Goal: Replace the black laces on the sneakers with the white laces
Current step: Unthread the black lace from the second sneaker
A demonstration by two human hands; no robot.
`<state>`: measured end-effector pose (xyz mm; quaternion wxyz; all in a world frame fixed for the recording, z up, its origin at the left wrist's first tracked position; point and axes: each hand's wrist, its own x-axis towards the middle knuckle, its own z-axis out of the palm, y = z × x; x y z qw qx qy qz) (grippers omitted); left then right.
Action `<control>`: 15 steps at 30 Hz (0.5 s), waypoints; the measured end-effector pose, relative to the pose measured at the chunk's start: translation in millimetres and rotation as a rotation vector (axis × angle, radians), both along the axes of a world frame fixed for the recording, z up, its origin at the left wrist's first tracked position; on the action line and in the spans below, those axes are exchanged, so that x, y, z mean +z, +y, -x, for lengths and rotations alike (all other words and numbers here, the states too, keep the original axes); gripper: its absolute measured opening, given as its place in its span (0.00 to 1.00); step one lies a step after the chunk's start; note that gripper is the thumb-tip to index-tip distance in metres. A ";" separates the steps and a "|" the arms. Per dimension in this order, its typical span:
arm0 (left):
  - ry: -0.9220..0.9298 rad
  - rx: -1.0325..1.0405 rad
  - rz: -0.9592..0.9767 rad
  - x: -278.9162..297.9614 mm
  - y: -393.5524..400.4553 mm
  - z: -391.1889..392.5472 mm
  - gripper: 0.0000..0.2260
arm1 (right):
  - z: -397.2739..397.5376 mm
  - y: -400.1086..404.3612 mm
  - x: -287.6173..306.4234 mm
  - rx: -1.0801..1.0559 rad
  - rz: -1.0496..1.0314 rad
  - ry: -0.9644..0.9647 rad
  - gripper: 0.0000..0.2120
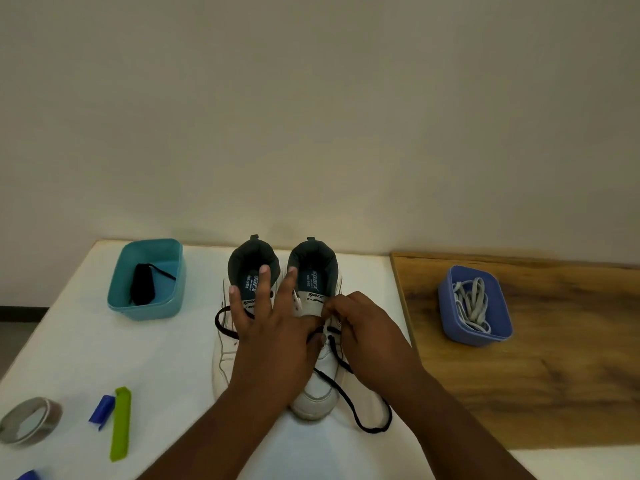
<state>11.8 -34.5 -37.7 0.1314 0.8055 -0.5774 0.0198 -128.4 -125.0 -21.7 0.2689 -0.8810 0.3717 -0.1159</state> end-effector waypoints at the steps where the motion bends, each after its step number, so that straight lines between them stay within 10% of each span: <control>1: -0.005 0.005 -0.015 -2.0 -1.6 0.6 0.09 | 0.6 -1.2 -0.4 -0.002 0.004 0.008 0.15; 10: 0.097 0.245 0.305 24.8 2.2 -13.9 0.12 | 0.3 -2.1 3.1 -0.051 0.045 0.064 0.16; 15: 0.922 0.376 0.885 52.7 10.8 -29.7 0.09 | 2.3 -4.8 2.2 -0.059 0.047 0.055 0.16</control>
